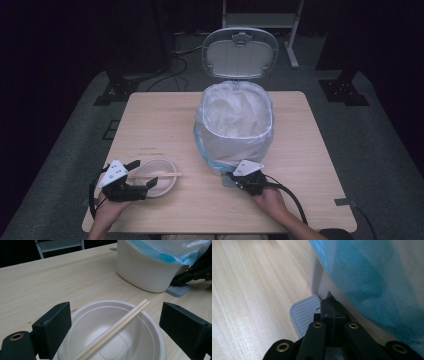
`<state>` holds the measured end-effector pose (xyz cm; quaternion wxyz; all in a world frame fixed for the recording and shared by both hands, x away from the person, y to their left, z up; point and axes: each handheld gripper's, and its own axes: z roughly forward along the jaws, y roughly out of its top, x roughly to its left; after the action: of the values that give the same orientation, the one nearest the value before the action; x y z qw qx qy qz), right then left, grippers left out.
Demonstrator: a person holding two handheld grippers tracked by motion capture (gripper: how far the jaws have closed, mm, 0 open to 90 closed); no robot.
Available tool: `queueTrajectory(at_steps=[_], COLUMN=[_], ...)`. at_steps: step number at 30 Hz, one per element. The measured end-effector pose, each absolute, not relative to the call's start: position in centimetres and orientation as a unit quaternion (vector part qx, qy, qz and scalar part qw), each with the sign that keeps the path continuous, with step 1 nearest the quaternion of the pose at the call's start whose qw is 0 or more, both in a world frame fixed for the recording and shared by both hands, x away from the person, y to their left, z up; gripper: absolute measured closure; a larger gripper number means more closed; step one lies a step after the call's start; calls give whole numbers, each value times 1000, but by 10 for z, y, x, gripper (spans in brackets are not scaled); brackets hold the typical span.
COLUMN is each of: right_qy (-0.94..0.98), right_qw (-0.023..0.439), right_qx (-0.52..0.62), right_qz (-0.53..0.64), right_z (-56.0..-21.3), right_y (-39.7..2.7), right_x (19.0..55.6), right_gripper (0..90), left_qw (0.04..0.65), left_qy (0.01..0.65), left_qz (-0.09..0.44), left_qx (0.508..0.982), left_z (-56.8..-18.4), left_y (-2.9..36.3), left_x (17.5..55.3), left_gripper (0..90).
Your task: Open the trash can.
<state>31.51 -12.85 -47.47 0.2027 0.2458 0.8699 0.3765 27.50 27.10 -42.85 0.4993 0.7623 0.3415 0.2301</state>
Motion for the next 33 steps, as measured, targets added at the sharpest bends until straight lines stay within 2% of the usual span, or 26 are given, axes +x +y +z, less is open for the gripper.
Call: queueTrajectory(at_steps=[5,13,15,20,21,27,32,33], right_qy=[872,872,872,872,874,874,874,874], right_qw=[205,205,205,207,209,209,210,210], right_qx=[242,241,240,239,234,234,233,233], right_qz=[374,374,374,374,371,372,372,372], right_z=[-475,-475,-475,-475,-475,-475,-475,-475], right_y=[-129,-129,-129,-130,-130,-130,-130,-130], right_x=[316,316,316,316,316,316,316,316], right_gripper=[900,900,900,900,900,900,900,900], left_qw=[497,459,446,419,414,378,334,323], left_qy=[336,293,280,257,252,232,207,204], left_qz=[228,211,203,187,183,155,133,125], left_qx=[767,812,825,850,855,883,910,915], left_z=[-424,-414,-413,-414,-415,-417,-420,-421], left_y=[271,272,272,272,272,273,271,270], left_x=[279,290,294,304,306,315,321,322], left_gripper=[99,101,132,145,186,250,407,407])
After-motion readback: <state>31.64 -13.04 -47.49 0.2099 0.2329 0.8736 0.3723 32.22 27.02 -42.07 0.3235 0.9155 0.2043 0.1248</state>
